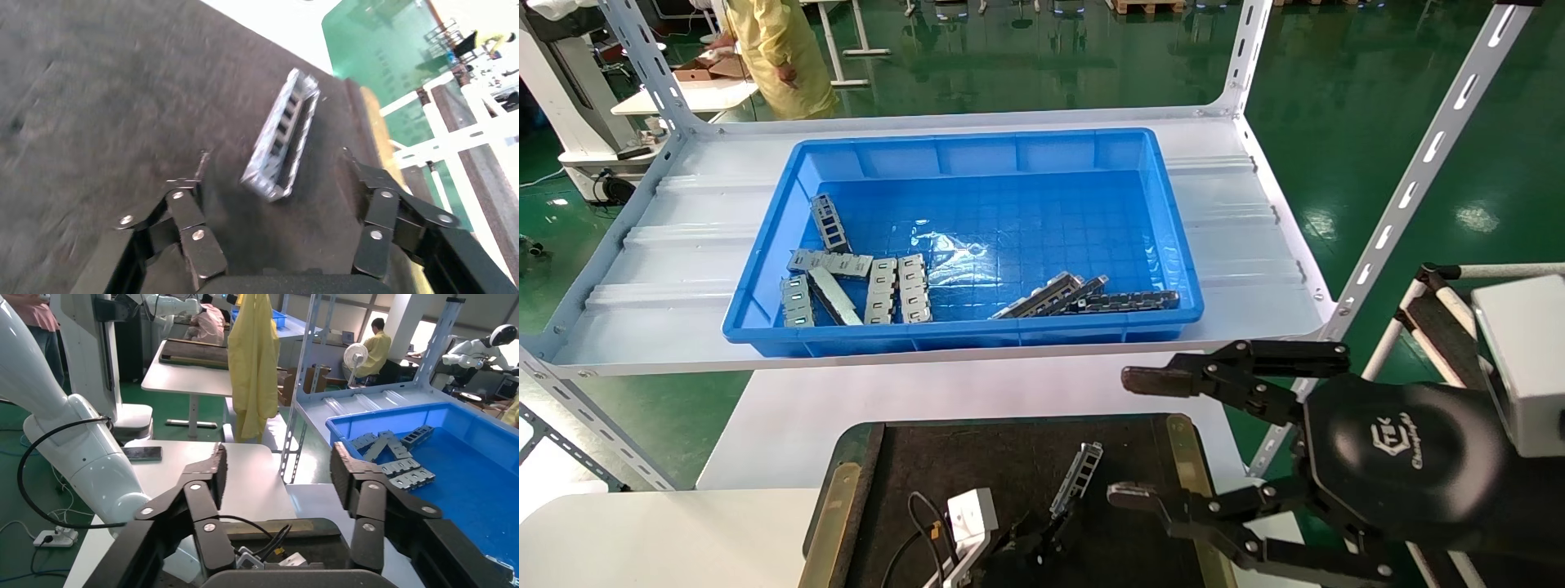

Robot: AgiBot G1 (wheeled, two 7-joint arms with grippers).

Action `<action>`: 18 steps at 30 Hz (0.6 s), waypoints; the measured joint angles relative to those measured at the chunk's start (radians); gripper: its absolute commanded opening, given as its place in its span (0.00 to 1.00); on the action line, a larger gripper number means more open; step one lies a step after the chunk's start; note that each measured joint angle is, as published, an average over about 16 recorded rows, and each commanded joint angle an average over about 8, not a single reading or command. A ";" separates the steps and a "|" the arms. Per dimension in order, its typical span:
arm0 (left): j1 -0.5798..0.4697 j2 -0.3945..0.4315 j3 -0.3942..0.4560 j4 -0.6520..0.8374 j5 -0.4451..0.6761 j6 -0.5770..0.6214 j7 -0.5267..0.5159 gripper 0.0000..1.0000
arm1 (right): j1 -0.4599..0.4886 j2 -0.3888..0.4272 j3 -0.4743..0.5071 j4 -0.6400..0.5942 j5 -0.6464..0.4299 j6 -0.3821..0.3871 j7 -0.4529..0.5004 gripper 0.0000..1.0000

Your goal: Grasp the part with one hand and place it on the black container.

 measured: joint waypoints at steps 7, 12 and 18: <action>-0.017 -0.075 0.007 -0.104 0.064 0.051 -0.027 1.00 | 0.000 0.000 0.000 0.000 0.000 0.000 0.000 1.00; -0.034 -0.156 0.000 -0.199 0.108 0.125 -0.052 1.00 | 0.000 0.000 0.000 0.000 0.000 0.000 0.000 1.00; -0.063 -0.255 -0.019 -0.288 0.147 0.244 -0.070 1.00 | 0.000 0.000 -0.001 0.000 0.000 0.000 0.000 1.00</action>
